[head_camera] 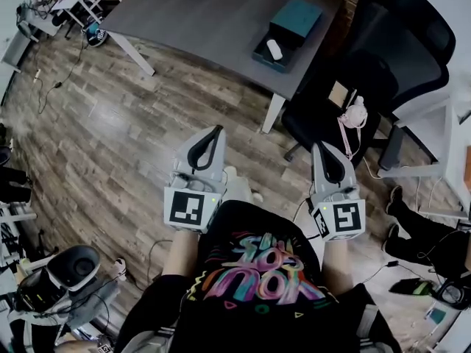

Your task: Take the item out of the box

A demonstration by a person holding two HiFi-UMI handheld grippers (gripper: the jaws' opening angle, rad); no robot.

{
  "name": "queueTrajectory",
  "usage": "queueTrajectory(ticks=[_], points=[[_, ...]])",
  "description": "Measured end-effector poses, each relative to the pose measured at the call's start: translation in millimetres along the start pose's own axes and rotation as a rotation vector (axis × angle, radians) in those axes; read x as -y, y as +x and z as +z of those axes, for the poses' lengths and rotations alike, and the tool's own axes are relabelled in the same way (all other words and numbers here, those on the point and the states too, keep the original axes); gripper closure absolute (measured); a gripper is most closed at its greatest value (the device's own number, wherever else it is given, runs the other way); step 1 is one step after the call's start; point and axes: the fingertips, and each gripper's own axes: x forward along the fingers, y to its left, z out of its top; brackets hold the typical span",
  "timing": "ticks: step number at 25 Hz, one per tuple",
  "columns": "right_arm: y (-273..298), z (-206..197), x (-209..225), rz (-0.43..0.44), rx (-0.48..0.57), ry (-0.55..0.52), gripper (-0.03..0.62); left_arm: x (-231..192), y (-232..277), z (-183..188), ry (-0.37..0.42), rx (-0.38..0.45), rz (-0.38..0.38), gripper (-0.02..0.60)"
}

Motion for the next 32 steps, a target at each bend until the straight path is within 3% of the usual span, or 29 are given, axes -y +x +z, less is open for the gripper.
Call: queueTrajectory(ticks=[9, 18, 32], points=[[34.9, -14.5, 8.0, 0.033, -0.038, 0.020, 0.594, -16.2, 21.9, -11.1, -0.031, -0.014, 0.016, 0.582], [120.5, -0.9, 23.3, 0.041, -0.050, 0.012, 0.594, -80.1, 85.4, -1.8, -0.018, -0.018, 0.020, 0.581], [248.7, 16.6, 60.8, -0.087, -0.070, 0.030, 0.594, -189.5, 186.1, 8.9, -0.008, -0.020, -0.051, 0.581]])
